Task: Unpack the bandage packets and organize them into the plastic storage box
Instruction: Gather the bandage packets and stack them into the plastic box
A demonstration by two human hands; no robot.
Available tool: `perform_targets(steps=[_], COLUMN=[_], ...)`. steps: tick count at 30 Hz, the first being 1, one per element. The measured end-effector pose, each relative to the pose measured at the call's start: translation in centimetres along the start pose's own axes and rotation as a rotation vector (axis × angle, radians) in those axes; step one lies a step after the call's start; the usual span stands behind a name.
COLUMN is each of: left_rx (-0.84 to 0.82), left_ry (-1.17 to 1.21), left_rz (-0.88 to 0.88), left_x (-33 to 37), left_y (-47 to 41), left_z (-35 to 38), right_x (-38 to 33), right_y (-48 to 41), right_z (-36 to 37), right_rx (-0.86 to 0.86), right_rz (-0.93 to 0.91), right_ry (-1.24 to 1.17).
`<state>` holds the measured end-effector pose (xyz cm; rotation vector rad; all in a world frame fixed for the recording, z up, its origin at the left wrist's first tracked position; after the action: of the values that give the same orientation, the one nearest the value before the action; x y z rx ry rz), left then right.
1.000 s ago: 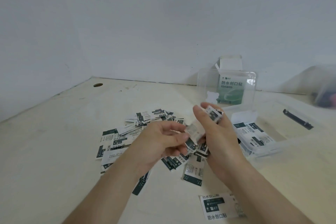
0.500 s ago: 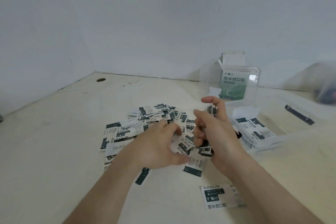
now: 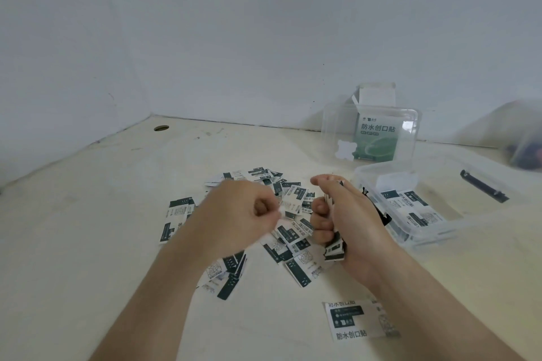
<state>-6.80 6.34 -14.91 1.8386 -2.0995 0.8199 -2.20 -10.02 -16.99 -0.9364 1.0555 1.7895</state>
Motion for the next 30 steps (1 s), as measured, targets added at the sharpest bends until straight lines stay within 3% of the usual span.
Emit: perform_targets(steps=[4, 5, 7, 10, 13, 15, 17, 20, 25, 30], left_rx=[0.600, 0.645, 0.542, 0.300, 0.164, 0.207, 0.156, -0.072, -0.063, 0.088], left_ry=[0.263, 0.267, 0.231, 0.314, 0.501, 0.520, 0.226, -0.258, -0.360, -0.206], left_rz=[0.201, 0.263, 0.348, 0.394, 0.306, 0.194, 0.071, 0.023, 0.097, 0.114], left_x=[1.1, 1.5, 2.4, 3.3, 3.7, 3.0, 1.9, 1.7, 2.0, 1.4], left_y=[0.3, 0.4, 0.5, 0.6, 0.6, 0.4, -0.1, -0.2, -0.1, -0.2], left_z=[-1.0, -0.7, 0.6, 2.7, 2.7, 2.0, 1.8, 2.9, 3.5, 3.1], right_x=[0.0, 0.0, -0.3, -0.5, -0.4, -0.5, -0.6, -0.6, -0.6, -0.3], right_y=[0.0, 0.1, 0.2, 0.5, 0.4, 0.4, 0.5, 0.5, 0.4, 0.2], right_z=[0.0, 0.0, 0.1, 0.1, -0.2, -0.3, -0.2, -0.1, -0.4, -0.2], right_rx=[-0.076, -0.110, -0.163, -0.098, -0.003, 0.030, 0.046, 0.011, -0.002, -0.051], right_rz=[0.130, 0.148, 0.125, 0.068, -0.008, -0.087, -0.136, -0.149, -0.142, -0.042], right_ry=[-0.217, -0.273, -0.314, -0.129, -0.013, 0.033, 0.046, -0.028, -0.034, -0.086])
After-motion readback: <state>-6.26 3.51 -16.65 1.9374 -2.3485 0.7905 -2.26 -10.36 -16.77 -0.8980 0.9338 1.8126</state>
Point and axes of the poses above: each hand's wrist, its own y-axis away from the middle knuckle, its own z-axis out of the palm, x = y × z, the point moved 1 cm from there along -y, towards the middle knuckle, and after that the axes turned 3 degrees about z, right-handed, at the moved point
